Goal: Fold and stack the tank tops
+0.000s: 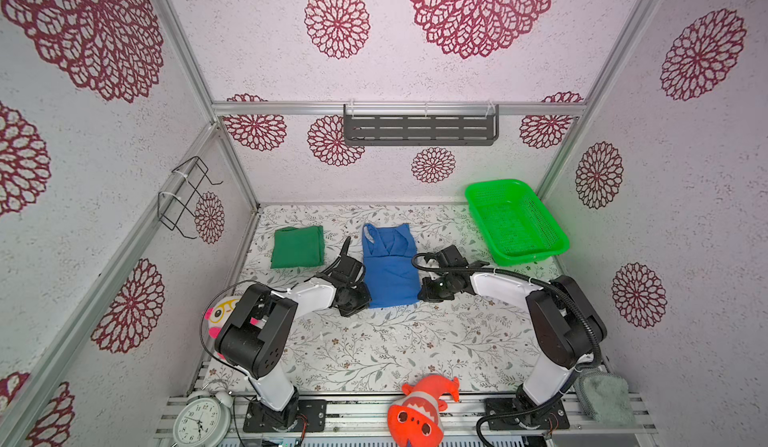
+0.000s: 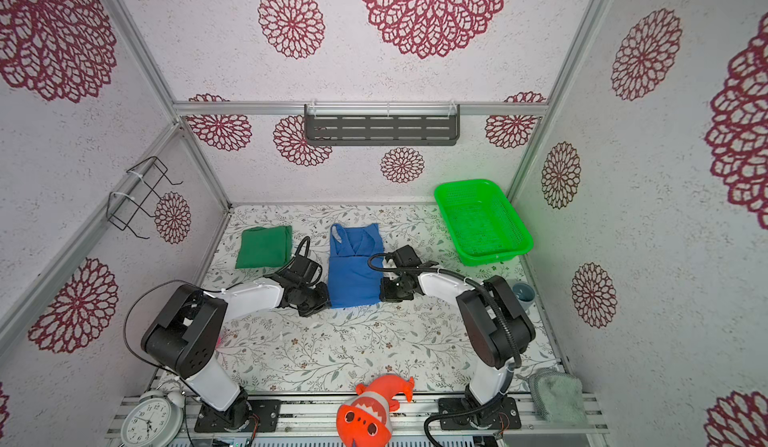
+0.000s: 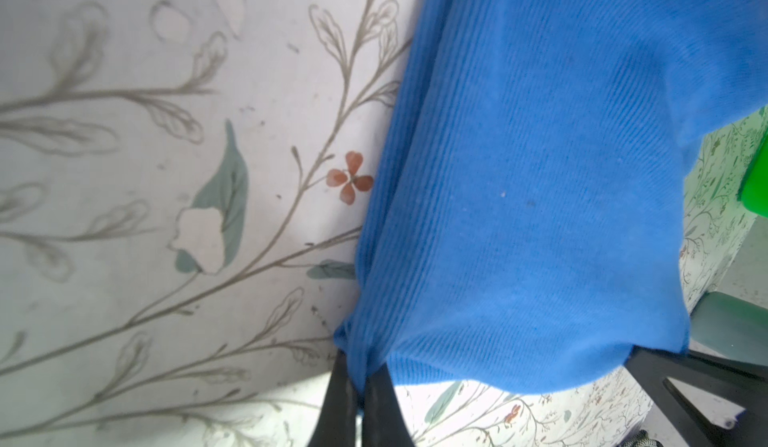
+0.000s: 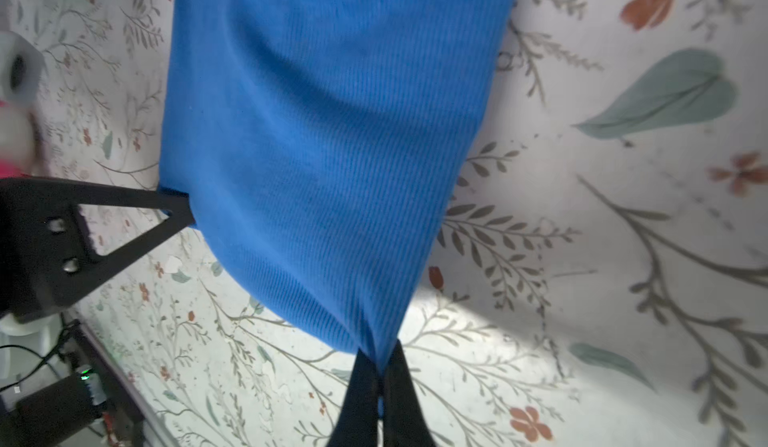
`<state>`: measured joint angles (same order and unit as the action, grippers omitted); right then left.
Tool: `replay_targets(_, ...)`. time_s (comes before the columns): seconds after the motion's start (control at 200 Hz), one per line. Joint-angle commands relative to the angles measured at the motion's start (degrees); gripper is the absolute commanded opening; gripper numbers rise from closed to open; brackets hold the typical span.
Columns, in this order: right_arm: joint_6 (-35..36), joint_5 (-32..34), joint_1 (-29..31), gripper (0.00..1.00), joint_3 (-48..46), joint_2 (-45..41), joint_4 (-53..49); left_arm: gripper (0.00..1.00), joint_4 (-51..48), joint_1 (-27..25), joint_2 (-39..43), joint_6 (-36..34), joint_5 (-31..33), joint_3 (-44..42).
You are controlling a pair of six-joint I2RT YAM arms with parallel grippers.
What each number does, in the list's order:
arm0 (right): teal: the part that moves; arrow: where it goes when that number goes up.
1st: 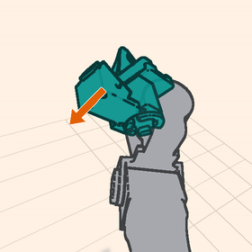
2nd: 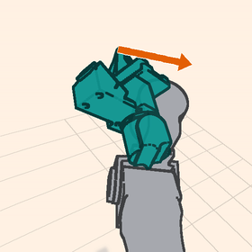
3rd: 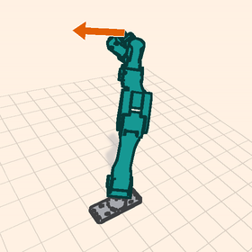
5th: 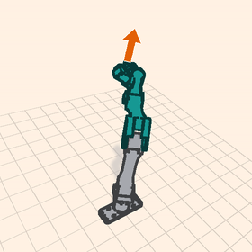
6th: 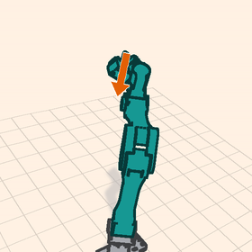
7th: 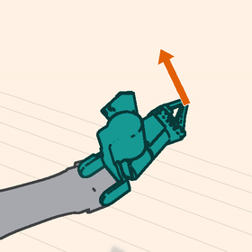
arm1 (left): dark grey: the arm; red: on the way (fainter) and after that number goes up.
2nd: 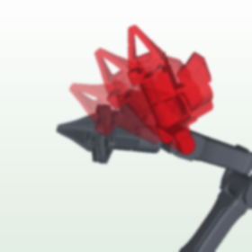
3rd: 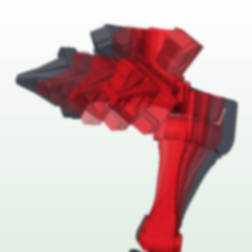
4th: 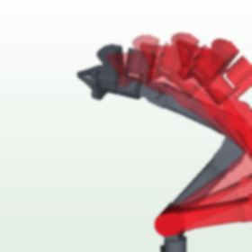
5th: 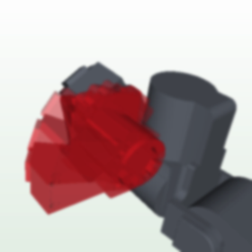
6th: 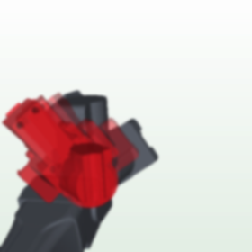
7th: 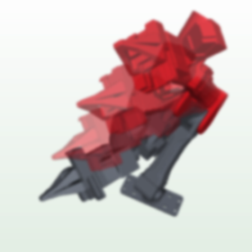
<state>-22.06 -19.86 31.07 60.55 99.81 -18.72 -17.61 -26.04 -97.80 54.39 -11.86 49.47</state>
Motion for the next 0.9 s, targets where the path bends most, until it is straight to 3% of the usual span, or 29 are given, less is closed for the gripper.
replay_targets(0.0,5.76,4.41,-0.74,0.00,2.79,0.74,-8.84,0.00,-5.94,-0.05,-0.52,-0.21,4.89,-2.10)
replay_targets(0.1,8.01,7.61,-0.82,0.03,5.16,1.44,-12.24,0.00,-7.08,-0.29,-0.49,-0.69,5.44,-1.75)
replay_targets(0.28,9.25,5.60,-1.36,0.40,6.05,-1.11,-13.19,0.00,-5.86,-1.48,0.11,-0.01,2.31,-1.87)
replay_targets(0.335,8.74,4.31,-1.60,0.45,5.15,-2.54,-12.73,0.00,-6.35,-2.10,0.69,0.23,1.13,-1.84)
replay_targets(0.475,5.47,1.30,-3.35,0.46,-0.06,-6.72,-8.93,0.25,-8.34,-2.43,5.25,0.54,0.87,-2.92)
replay_targets(0.575,0.79,-2.44,-3.69,0.45,-3.59,-8.89,-2.85,0.36,-8.41,-1.97,8.16,1.05,0.49,-2.96)
replay_targets(0.716,-10.55,-10.43,-2.13,0.38,-8.53,-9.86,13.67,0.38,-9.03,-1.33,9.03,0.61,0.00,0.03)
replay_targets(0.891,-12.92,-9.66,1.41,0.31,-5.74,-5.42,18.78,0.38,-7.81,-1.15,7.62,-0.51,0.27,3.88)
